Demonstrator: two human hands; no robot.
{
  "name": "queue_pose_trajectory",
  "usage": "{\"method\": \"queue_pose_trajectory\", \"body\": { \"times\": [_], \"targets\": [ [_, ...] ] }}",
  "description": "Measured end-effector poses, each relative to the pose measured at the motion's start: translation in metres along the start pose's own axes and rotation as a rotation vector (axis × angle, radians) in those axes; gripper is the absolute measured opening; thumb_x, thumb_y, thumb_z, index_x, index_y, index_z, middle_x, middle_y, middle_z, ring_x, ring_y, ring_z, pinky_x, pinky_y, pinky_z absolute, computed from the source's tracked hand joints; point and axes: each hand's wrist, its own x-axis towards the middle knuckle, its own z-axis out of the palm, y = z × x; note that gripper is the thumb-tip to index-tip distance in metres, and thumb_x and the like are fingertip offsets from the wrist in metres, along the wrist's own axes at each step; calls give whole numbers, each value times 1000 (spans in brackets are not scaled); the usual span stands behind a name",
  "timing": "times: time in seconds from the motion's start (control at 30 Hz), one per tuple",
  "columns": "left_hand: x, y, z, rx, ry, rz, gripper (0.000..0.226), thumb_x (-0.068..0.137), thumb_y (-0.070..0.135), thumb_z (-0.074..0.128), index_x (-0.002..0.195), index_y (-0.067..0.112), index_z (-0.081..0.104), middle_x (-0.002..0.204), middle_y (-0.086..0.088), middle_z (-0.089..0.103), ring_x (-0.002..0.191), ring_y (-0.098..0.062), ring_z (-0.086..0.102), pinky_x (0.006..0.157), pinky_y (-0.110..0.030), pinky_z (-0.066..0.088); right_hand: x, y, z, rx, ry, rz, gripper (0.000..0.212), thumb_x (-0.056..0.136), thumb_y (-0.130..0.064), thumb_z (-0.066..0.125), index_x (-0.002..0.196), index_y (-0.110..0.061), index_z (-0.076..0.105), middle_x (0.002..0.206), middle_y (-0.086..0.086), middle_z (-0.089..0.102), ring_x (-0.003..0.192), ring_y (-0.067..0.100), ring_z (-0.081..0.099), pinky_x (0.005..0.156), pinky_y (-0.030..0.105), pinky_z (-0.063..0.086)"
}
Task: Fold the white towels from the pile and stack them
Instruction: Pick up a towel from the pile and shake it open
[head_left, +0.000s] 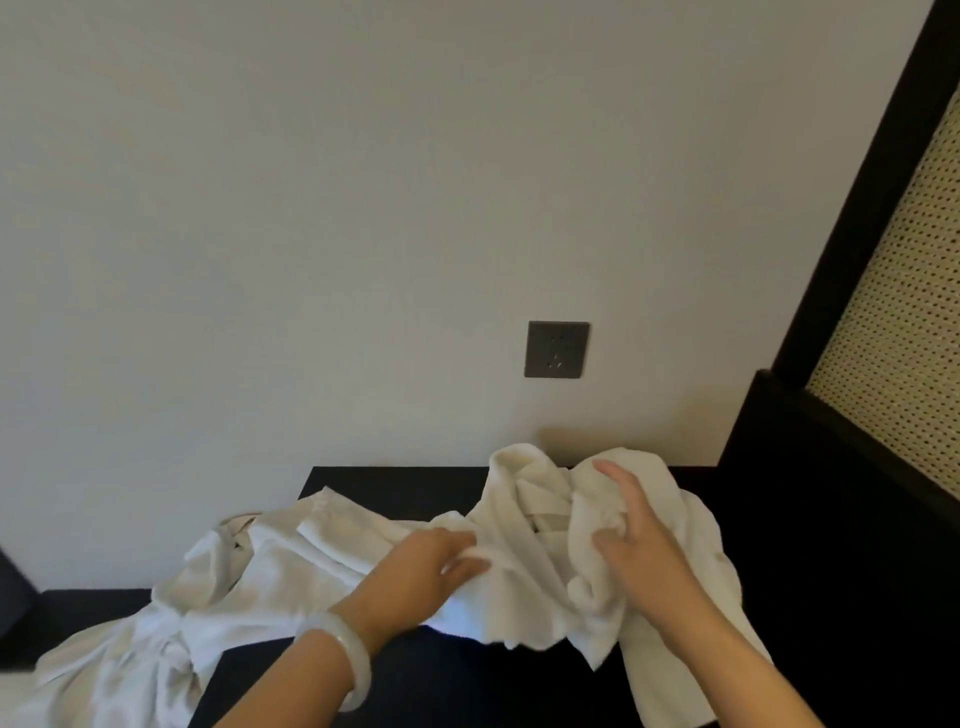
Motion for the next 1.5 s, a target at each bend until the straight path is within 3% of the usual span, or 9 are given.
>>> {"method": "queue_pose_trajectory", "body": {
  "times": [0.13, 0.37, 0.53, 0.7, 0.83, 1.0, 1.13, 1.37, 1.5],
  "targets": [
    [21, 39, -48, -51, 104, 57, 28, 100, 42, 48, 75, 54, 50, 72, 31, 58, 69, 8, 55, 61, -11, 34, -2, -9, 20, -83, -344, -108, 49, 92, -32, 67, 133, -52, 49, 125, -37, 50, 114, -15, 50, 91, 7, 43],
    [71, 106, -150, 220, 314, 181, 28, 84, 36, 70, 85, 27, 43, 77, 7, 59, 73, -19, 59, 62, -33, 43, 67, -111, -30, 129, 138, -268, 12, 87, -19, 74, 96, -13, 71, 91, 10, 74, 81, 17, 68, 73, 30, 54],
    [90, 68, -204, 181, 450, -113, 13, 81, 15, 61, 81, 25, 53, 73, 9, 56, 67, -12, 56, 51, -17, 34, 129, -159, -79, 296, 240, -386, 8, 84, -14, 75, 90, -13, 71, 79, -3, 72, 72, 12, 65, 72, 31, 52],
    [53, -15, -128, -16, 11, -616, 8, 85, 11, 57, 90, 9, 62, 81, -8, 64, 66, -25, 69, 52, -30, 57, 163, -78, -50, 12, 199, -10, 34, 90, -9, 70, 120, 2, 61, 116, 23, 66, 104, 33, 64, 92, 43, 51],
    [9, -51, -61, -171, -118, -784, 9, 83, 6, 61, 75, 8, 64, 65, -3, 56, 55, -13, 52, 49, -21, 44, 141, -18, -13, -151, 123, 83, 34, 96, -3, 55, 130, -3, 53, 128, 19, 59, 108, 30, 58, 82, 33, 46],
    [-13, -38, -15, -1040, 131, -863, 23, 99, 20, 55, 107, 6, 71, 106, -21, 71, 103, -39, 67, 92, -54, 53, 77, 8, 47, -182, 103, 1, 22, 99, -18, 55, 119, -8, 58, 110, 9, 66, 104, 25, 62, 90, 36, 49],
    [-20, 7, -2, -1089, 271, -846, 22, 96, 12, 60, 114, 0, 63, 106, -25, 69, 92, -34, 67, 82, -47, 57, 24, 8, 76, -105, -8, 20, 6, 98, -13, 57, 92, -13, 57, 87, -1, 69, 71, 5, 71, 64, 13, 50],
    [-7, 109, -20, -1153, 246, -469, 36, 92, 33, 64, 97, -3, 65, 85, -15, 63, 76, -26, 55, 70, -38, 46, -36, -14, 17, -289, 122, -304, 22, 93, -20, 52, 82, -39, 49, 80, -17, 55, 82, -3, 54, 69, 8, 41],
    [14, 131, -3, -1073, 256, -567, 41, 99, 29, 55, 98, -12, 60, 84, -13, 64, 76, -28, 59, 74, -38, 51, -42, -14, -19, -145, 100, -162, 23, 94, -20, 56, 89, -42, 57, 91, -30, 59, 85, -8, 56, 68, 5, 41]
  ]
}}
